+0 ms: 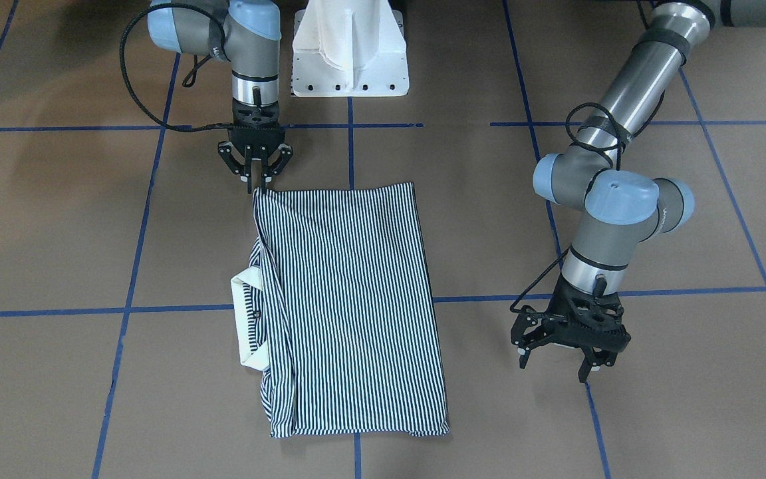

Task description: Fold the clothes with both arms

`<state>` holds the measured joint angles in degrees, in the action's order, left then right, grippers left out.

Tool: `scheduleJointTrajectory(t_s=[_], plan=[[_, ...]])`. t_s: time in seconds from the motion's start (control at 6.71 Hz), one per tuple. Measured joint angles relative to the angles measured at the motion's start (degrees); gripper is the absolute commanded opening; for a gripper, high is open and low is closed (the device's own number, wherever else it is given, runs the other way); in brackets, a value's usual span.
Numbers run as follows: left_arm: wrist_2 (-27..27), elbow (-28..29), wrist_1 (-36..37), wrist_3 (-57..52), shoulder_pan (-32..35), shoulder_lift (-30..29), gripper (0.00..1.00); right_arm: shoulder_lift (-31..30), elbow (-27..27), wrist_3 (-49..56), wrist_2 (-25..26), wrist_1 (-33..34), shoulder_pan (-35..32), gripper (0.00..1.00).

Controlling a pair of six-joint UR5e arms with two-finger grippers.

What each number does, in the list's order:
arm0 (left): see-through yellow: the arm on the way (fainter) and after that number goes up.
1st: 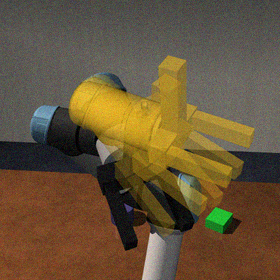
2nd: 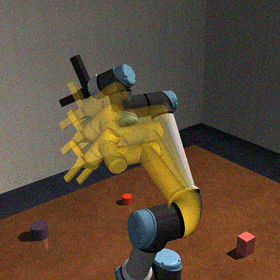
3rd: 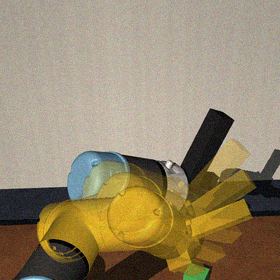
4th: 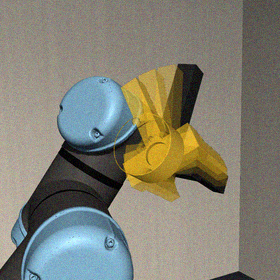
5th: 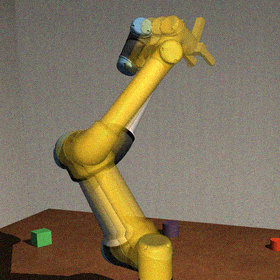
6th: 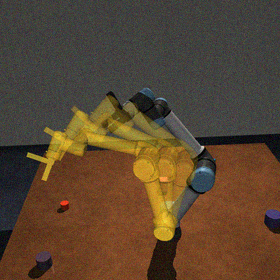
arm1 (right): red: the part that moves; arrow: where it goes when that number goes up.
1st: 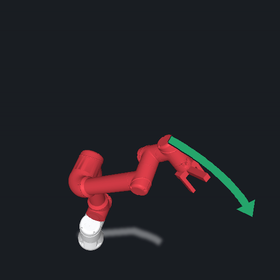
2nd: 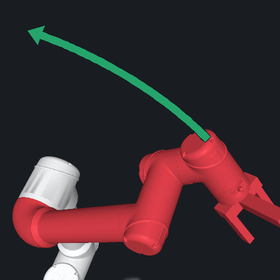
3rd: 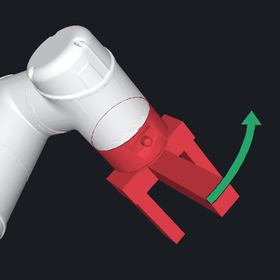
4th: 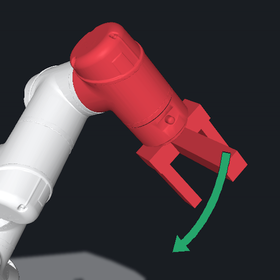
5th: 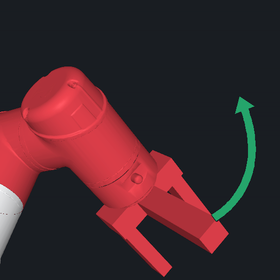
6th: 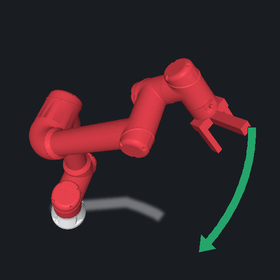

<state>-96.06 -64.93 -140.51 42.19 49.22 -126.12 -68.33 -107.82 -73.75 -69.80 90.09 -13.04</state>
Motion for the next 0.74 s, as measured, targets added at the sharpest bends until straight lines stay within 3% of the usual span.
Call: scheduleJointTrajectory(t_s=[0.45, 0.74], plan=[[-2.02, -1.24, 0.52, 0.03, 0.0, 0.02, 1.0, -0.06, -5.12, 0.22, -1.75, -0.74, -1.86, 1.0], [-7.37, -4.41, 0.92, 4.2, -0.53, 0.67, 1.0, -2.22, -6.83, -0.04, -5.91, -8.98, -4.14, 1.0]])
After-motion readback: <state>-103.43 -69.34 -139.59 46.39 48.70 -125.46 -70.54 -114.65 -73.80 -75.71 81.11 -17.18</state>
